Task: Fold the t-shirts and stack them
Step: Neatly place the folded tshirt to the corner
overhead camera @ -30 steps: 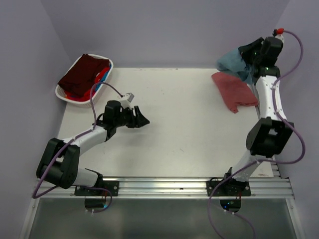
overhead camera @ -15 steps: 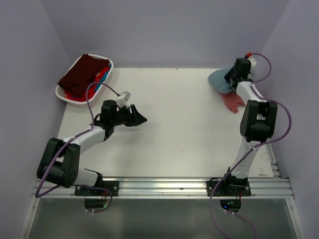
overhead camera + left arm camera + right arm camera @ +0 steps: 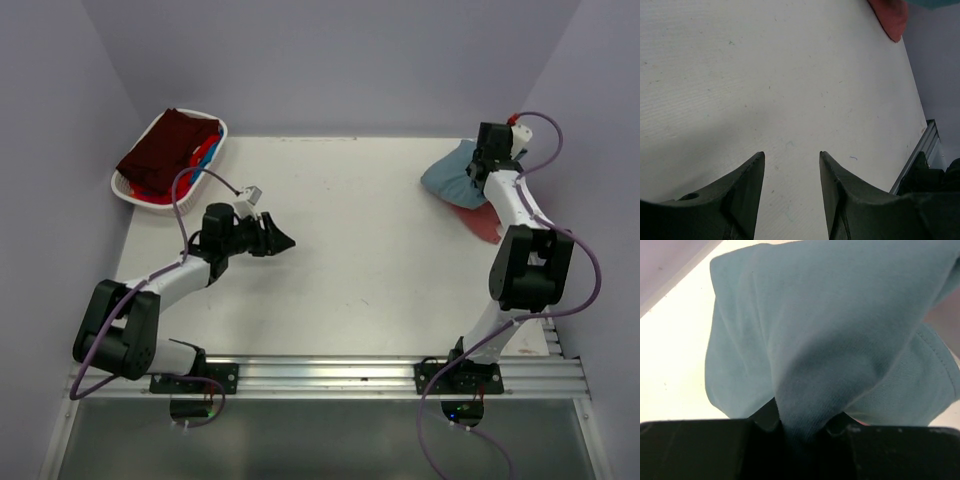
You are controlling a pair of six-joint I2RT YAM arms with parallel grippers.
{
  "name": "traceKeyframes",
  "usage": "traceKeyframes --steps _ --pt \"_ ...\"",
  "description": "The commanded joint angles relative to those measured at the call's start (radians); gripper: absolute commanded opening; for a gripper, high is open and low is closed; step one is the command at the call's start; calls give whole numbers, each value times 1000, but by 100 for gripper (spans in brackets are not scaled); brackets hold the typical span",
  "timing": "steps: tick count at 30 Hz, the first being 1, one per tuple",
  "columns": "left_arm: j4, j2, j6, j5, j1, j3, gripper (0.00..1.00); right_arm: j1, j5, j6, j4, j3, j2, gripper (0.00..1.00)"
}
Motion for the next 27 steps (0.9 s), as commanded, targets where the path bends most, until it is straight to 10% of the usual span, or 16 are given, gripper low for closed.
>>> traceKeyframes --steps 1,27 --pt "33 -40 -3 21 6 -12 51 1 122 -55 -89 148 -19 0" --pt "6 -45 9 20 6 2 49 1 379 -11 -242 130 105 6"
